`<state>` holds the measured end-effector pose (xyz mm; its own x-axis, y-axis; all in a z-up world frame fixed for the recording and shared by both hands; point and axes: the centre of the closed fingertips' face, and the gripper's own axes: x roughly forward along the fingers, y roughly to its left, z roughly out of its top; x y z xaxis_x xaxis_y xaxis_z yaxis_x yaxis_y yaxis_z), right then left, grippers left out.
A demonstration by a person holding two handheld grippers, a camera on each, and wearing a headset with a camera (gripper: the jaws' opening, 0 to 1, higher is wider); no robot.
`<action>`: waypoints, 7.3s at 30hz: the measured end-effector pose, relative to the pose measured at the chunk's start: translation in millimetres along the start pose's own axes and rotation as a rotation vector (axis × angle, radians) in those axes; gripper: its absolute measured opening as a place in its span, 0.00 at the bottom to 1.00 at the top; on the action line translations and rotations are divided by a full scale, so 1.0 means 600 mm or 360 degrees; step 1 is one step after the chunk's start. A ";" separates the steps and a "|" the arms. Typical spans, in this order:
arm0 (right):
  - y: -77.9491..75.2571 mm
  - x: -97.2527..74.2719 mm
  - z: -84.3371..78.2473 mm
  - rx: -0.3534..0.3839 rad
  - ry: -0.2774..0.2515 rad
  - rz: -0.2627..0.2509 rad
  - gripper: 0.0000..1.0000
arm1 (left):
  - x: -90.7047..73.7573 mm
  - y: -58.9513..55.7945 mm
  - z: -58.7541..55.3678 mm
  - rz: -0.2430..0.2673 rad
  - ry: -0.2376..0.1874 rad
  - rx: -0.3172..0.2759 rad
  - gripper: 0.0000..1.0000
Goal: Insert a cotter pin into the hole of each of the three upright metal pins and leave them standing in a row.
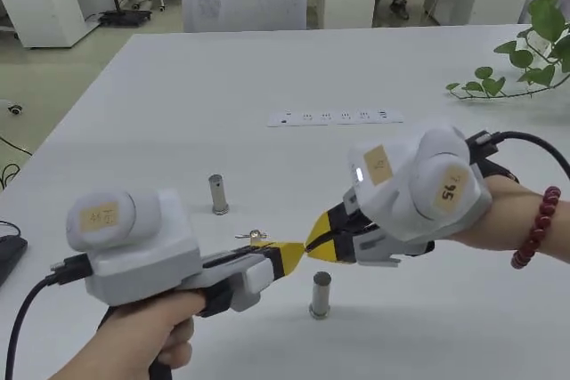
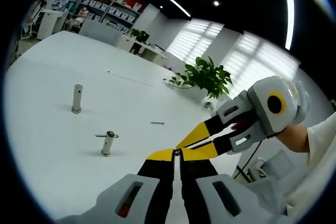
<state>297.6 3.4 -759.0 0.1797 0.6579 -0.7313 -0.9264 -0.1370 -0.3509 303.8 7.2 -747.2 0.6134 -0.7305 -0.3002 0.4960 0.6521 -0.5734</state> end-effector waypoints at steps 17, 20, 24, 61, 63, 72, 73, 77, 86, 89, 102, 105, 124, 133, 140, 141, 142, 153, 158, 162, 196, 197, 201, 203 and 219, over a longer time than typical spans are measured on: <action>0.006 -0.002 0.008 0.0065 -0.0035 0.0008 0.05 | -0.009 -0.007 -0.001 -0.0059 -0.0004 0.0177 0.00; 0.007 -0.003 0.004 0.0107 -0.0036 0.0012 0.07 | -0.010 -0.013 0.003 -0.0082 -0.0020 0.0204 0.00; 0.011 -0.006 0.004 0.0200 -0.0083 0.0037 0.10 | -0.009 -0.017 0.002 -0.0087 -0.0013 0.0246 0.00; 0.108 -0.050 -0.001 0.0927 -0.0381 0.0760 0.19 | -0.040 -0.071 -0.066 -0.0477 0.0249 0.0606 0.00; 0.113 -0.052 0.000 0.0939 -0.0383 0.0789 0.19 | -0.042 -0.075 -0.071 -0.0502 0.0265 0.0614 0.00; 0.136 -0.056 0.005 0.0963 -0.0396 0.0909 0.17 | -0.048 -0.096 -0.076 -0.0613 0.0261 0.0620 0.00; 0.138 -0.057 0.006 0.0967 -0.0402 0.0922 0.17 | -0.048 -0.097 -0.078 -0.0622 0.0263 0.0623 0.00; 0.144 -0.061 0.010 0.0975 -0.0413 0.0965 0.14 | -0.050 -0.103 -0.080 -0.0657 0.0264 0.0621 0.00; 0.155 -0.068 0.017 0.1002 -0.0437 0.1039 0.11 | -0.058 -0.115 -0.085 -0.0735 0.0262 0.0607 0.00; 0.159 -0.070 0.020 0.1013 -0.0445 0.1066 0.10 | -0.059 -0.118 -0.086 -0.0744 0.0266 0.0606 0.00; 0.166 -0.073 0.025 0.1024 -0.0463 0.1103 0.06 | -0.066 -0.126 -0.086 -0.0778 0.0248 0.0601 0.00; 0.168 -0.076 0.026 0.0970 -0.0472 0.1106 0.05 | -0.067 -0.128 -0.088 -0.0785 0.0253 0.0610 0.00; 0.157 -0.068 0.003 0.0825 -0.0317 0.1012 0.03 | -0.055 -0.111 -0.092 -0.0659 0.0234 0.0734 0.09; 0.131 -0.062 -0.025 0.0763 -0.0190 0.0853 0.03 | -0.047 -0.087 -0.064 -0.0503 0.0093 0.0810 0.29; 0.115 -0.055 -0.054 0.0733 -0.0064 0.0748 0.03 | -0.040 -0.064 -0.055 -0.0382 0.0043 0.0858 0.36; 0.113 -0.055 -0.055 0.0727 -0.0060 0.0737 0.03 | -0.040 -0.062 -0.056 -0.0374 0.0043 0.0855 0.37; 0.112 -0.054 -0.057 0.0728 -0.0050 0.0729 0.03 | -0.039 -0.060 -0.055 -0.0365 0.0037 0.0859 0.38; 0.097 -0.046 -0.088 0.0708 0.0087 0.0674 0.03 | -0.022 -0.026 -0.050 -0.0231 0.0023 0.0910 0.37; 0.090 -0.039 -0.107 0.0711 0.0163 0.0646 0.03 | -0.012 -0.010 -0.050 -0.0176 0.0020 0.0910 0.37; 0.086 -0.037 -0.116 0.0710 0.0203 0.0636 0.03 | -0.001 0.000 -0.055 -0.0151 0.0037 0.0923 0.37; 0.065 -0.011 -0.157 0.0693 0.0322 0.0642 0.03 | 0.072 0.041 -0.098 -0.0123 0.0210 0.0954 0.29; 0.065 -0.010 -0.157 0.0695 0.0323 0.0643 0.03 | 0.073 0.042 -0.099 -0.0124 0.0212 0.0956 0.29; 0.064 -0.009 -0.155 0.0682 0.0324 0.0651 0.03 | 0.078 0.043 -0.102 -0.0130 0.0226 0.0960 0.25; 0.063 -0.009 -0.156 0.0673 0.0330 0.0656 0.03 | 0.079 0.043 -0.103 -0.0135 0.0231 0.0963 0.22; 0.061 -0.004 -0.151 0.0628 0.0343 0.0676 0.03 | 0.085 0.042 -0.113 -0.0157 0.0257 0.0978 0.12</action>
<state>293.4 -70.2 -822.7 -0.2069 0.4359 -0.8759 -0.9769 -0.0427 0.2095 305.9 -27.7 -828.8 0.4702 -0.7832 -0.4068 0.8366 0.5423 -0.0771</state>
